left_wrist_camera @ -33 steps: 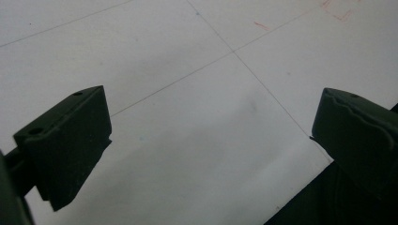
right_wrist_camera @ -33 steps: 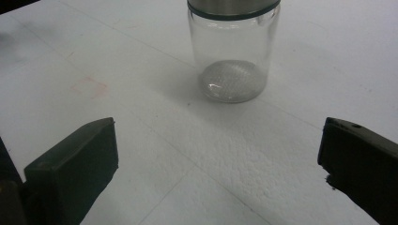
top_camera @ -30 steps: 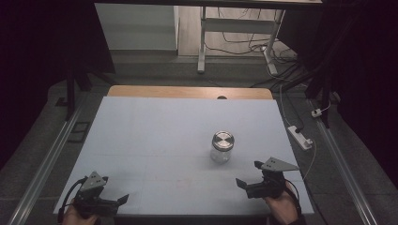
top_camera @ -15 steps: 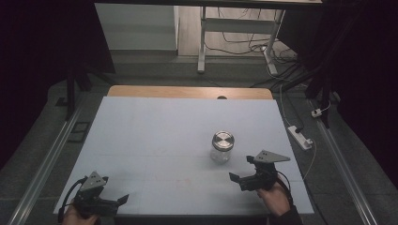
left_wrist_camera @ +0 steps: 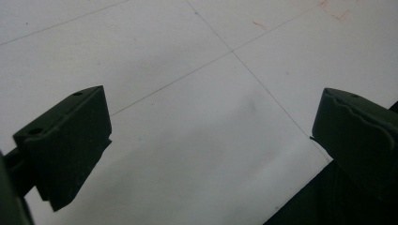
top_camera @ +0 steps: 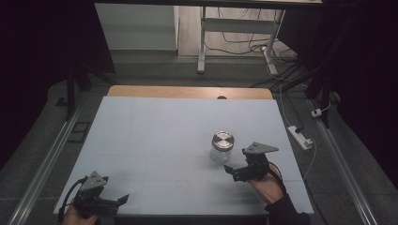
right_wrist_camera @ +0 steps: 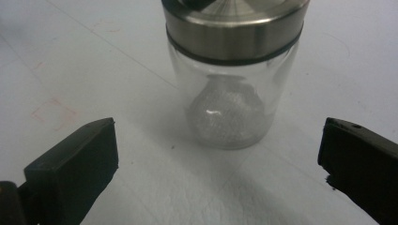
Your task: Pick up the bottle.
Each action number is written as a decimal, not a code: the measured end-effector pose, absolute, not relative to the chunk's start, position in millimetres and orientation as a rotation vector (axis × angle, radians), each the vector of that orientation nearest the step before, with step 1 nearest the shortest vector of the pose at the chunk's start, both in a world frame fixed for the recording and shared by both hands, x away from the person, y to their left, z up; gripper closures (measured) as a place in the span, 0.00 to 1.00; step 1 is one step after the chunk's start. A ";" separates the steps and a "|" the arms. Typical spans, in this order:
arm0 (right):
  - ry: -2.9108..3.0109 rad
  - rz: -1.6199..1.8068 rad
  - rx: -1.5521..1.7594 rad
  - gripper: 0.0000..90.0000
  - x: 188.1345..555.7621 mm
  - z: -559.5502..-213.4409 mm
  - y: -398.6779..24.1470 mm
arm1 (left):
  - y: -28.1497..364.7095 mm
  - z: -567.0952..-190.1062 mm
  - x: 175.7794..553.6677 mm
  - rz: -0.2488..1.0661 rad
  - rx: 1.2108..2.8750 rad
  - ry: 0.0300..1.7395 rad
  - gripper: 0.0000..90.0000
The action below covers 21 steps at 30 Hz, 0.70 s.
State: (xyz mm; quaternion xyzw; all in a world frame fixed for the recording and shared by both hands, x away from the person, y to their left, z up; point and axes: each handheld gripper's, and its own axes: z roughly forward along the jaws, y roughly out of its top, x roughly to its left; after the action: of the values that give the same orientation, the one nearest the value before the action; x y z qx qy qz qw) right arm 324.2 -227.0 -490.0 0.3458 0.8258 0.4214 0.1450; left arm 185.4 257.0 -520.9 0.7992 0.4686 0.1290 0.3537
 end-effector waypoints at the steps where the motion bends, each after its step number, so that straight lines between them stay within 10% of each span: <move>1: 2.381 1.207 0.992 0.00 326.2 -490.1 -225.4 | 257.0 -520.9 185.5 0.333 2.067 1.212 0.00; 21: 2.416 1.167 0.980 0.00 364.1 -498.2 -195.8 | 257.0 -521.2 185.7 0.327 2.071 1.209 0.00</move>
State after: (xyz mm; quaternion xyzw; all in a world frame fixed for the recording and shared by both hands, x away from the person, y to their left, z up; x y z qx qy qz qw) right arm 364.1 -195.8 -498.2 0.3394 0.8372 0.4045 0.1421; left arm 185.7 257.0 -521.2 0.8007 0.4673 0.1264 0.3531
